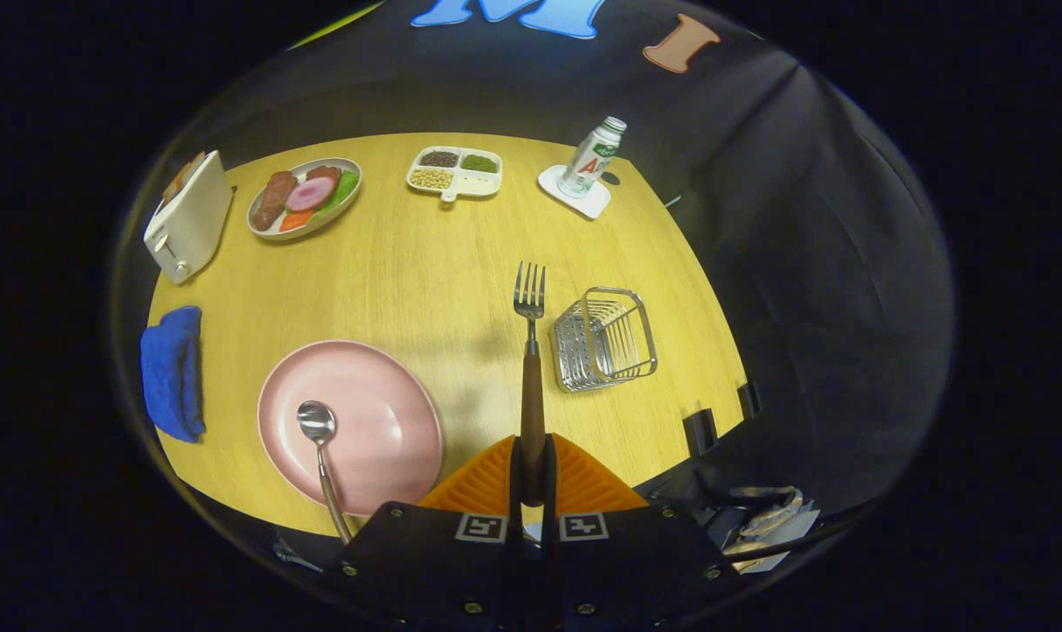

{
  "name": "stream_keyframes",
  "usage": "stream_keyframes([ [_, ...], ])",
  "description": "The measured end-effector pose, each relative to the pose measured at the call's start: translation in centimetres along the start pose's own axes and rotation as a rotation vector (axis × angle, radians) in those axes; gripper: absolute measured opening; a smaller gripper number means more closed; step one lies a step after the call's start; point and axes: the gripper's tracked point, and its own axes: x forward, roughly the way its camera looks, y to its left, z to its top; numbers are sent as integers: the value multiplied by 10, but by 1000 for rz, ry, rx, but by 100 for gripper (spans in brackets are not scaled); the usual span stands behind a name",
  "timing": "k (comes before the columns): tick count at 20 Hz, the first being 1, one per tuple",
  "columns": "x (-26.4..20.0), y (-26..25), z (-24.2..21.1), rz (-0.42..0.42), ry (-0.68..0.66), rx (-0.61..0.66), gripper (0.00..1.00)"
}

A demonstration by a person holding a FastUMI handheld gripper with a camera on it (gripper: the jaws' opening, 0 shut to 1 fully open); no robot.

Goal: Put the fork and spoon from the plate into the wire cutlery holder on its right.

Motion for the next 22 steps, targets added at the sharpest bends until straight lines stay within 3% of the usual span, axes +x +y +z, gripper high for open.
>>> stream_keyframes([
  [10,15,-50,-1,-73,58,84,7],
  [18,24,-56,-9,-45,153,34,7],
  [22,19,-66,-1,-76,135,17,15],
])
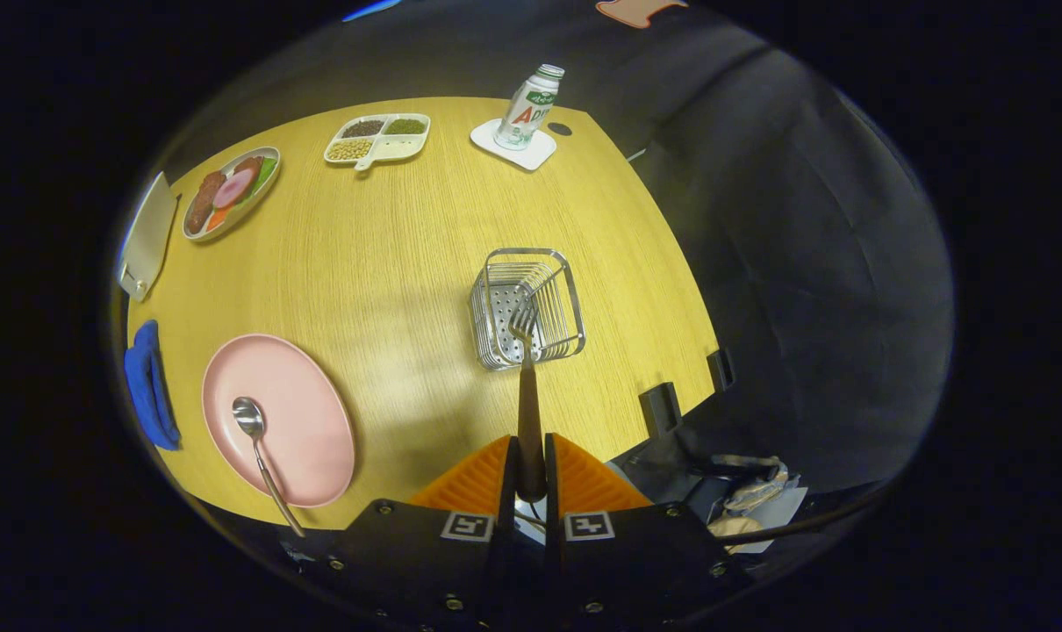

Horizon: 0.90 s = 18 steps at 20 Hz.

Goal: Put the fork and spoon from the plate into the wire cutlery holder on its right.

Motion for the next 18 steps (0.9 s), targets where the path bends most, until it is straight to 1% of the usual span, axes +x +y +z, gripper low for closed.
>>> stream_keyframes([
  [2,-1,0,5,13,-19,-2,19],
  [3,0,1,6,17,-28,-2,28],
  [4,-1,0,7,18,-33,-5,32],
  [13,-16,9,14,28,-94,-34,32],
  [18,-34,27,17,28,-138,-98,32],
])
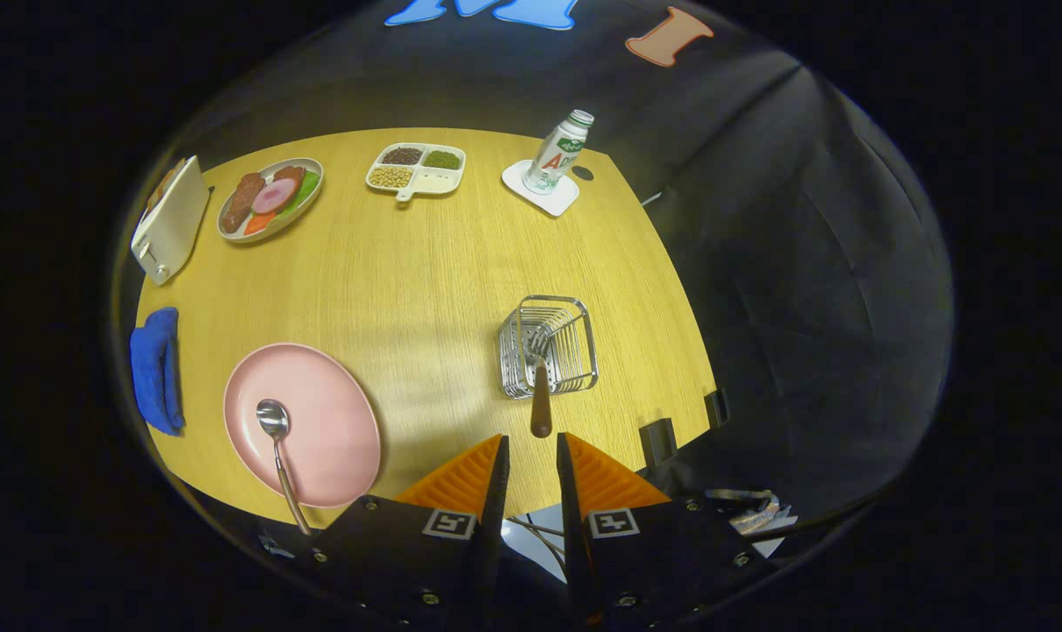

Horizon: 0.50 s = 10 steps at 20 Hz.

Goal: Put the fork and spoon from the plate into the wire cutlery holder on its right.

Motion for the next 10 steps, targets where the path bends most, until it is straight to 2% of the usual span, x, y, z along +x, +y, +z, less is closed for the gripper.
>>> stream_keyframes([
  [10,-20,85,-12,76,-18,-159,32],
])
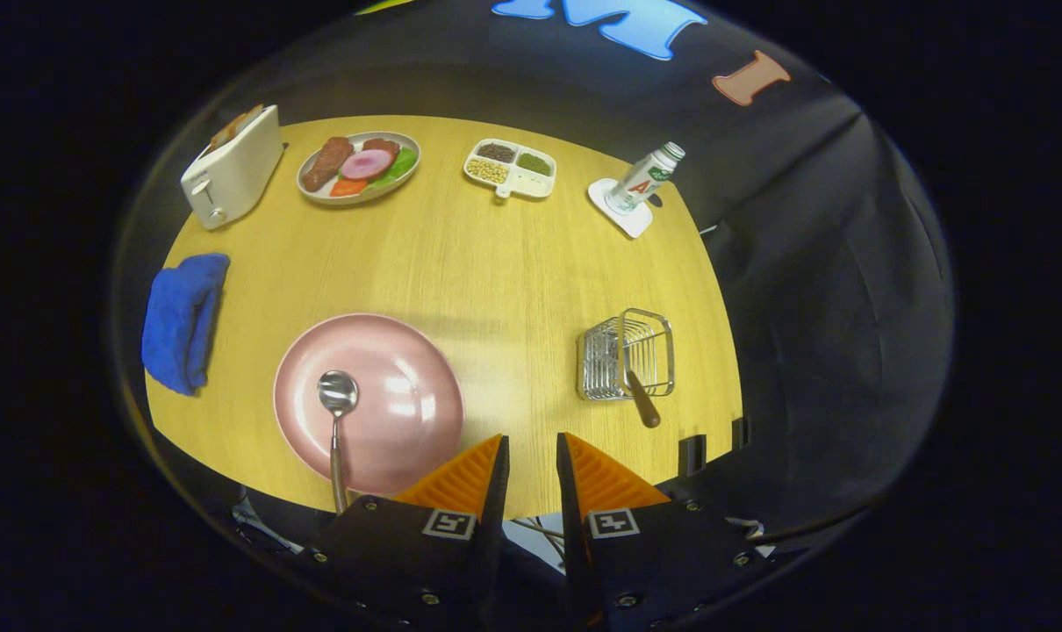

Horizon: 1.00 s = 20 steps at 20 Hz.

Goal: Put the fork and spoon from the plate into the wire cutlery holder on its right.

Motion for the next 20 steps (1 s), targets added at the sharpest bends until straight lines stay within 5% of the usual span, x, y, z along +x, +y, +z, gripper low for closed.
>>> stream_keyframes([
  [20,-5,142,-78,145,128,-159,32],
])
